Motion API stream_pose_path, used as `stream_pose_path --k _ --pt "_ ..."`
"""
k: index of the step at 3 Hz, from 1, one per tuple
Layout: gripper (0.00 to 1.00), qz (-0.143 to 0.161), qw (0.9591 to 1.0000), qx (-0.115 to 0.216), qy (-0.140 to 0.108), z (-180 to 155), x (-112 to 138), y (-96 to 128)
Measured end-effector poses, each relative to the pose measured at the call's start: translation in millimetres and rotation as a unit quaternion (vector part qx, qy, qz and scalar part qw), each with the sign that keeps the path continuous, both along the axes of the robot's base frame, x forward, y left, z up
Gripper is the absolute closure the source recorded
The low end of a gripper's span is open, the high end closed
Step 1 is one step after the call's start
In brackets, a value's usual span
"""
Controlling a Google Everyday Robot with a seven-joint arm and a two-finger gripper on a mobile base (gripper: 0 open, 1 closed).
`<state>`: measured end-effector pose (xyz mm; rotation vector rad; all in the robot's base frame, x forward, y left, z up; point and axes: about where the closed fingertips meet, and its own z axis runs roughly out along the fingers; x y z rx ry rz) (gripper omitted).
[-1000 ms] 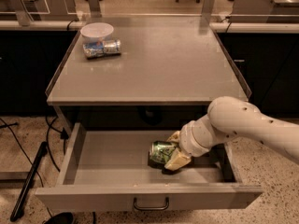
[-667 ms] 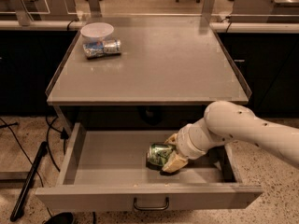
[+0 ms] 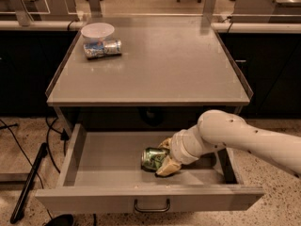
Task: Place green can into top drawer
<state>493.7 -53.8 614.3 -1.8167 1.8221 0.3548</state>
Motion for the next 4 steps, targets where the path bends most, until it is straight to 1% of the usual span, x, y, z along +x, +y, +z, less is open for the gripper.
stream_pose_path --k 1,2,3,4 --pt "0.98 0.004 1.0000 0.002 -0.005 -8.1 5.0 12.8" --pt "0.73 0.004 1.0000 0.002 -0.005 -8.1 5.0 12.8" --pt "0.52 0.004 1.0000 0.002 -0.005 -8.1 5.0 12.8" --pt "0.27 0.004 1.0000 0.002 -0.005 -8.1 4.9 12.8"
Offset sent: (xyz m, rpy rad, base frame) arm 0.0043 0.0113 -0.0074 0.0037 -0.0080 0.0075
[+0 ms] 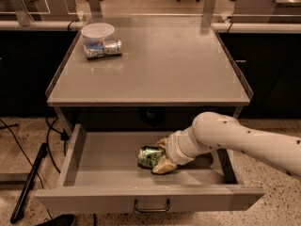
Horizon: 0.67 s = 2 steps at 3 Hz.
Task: Place green can into top drawer
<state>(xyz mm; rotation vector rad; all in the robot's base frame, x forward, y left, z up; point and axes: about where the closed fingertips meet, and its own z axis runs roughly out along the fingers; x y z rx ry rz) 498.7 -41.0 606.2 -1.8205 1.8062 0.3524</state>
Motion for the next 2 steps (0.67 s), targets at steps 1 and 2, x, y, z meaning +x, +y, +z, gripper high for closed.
stream_pose_path --k 1,2 --pt "0.00 0.000 1.0000 0.000 0.000 0.0 0.0 0.0" --pt "0.00 0.000 1.0000 0.000 0.000 0.0 0.0 0.0"
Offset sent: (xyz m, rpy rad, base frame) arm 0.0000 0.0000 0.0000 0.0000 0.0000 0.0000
